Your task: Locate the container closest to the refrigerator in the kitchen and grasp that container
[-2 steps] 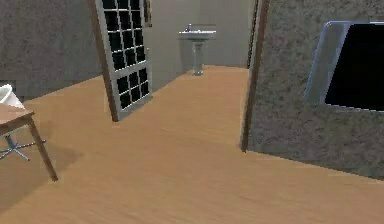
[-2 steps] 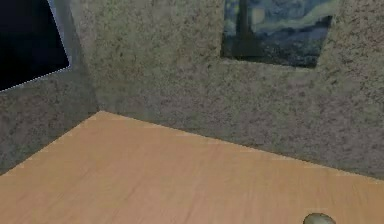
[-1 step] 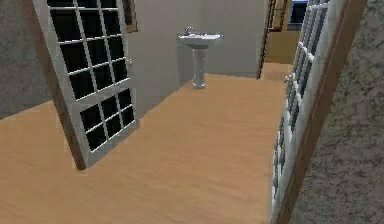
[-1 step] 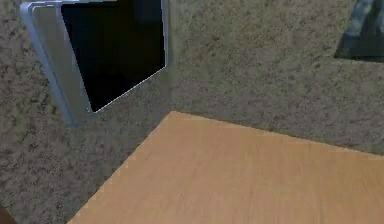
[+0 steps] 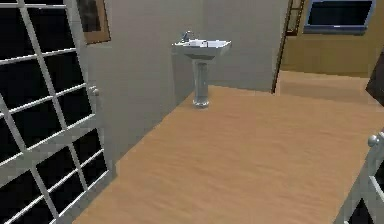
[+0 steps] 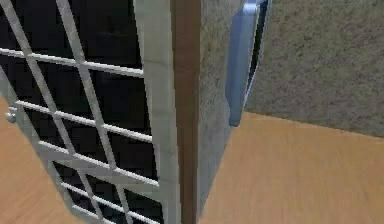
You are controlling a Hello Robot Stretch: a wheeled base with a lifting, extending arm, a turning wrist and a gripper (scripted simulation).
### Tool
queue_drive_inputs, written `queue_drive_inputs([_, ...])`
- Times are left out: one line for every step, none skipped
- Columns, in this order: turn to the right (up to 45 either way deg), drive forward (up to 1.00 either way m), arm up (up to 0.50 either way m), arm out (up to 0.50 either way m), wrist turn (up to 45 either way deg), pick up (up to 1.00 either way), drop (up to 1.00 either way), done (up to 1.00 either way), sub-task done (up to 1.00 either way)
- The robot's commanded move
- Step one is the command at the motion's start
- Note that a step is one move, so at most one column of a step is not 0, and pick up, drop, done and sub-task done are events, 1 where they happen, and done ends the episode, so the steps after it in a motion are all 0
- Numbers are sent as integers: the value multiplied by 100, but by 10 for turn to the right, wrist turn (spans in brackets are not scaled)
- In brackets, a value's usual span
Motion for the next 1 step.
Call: queue_drive_inputs([210,0,0,0,0,0,0,0,0])
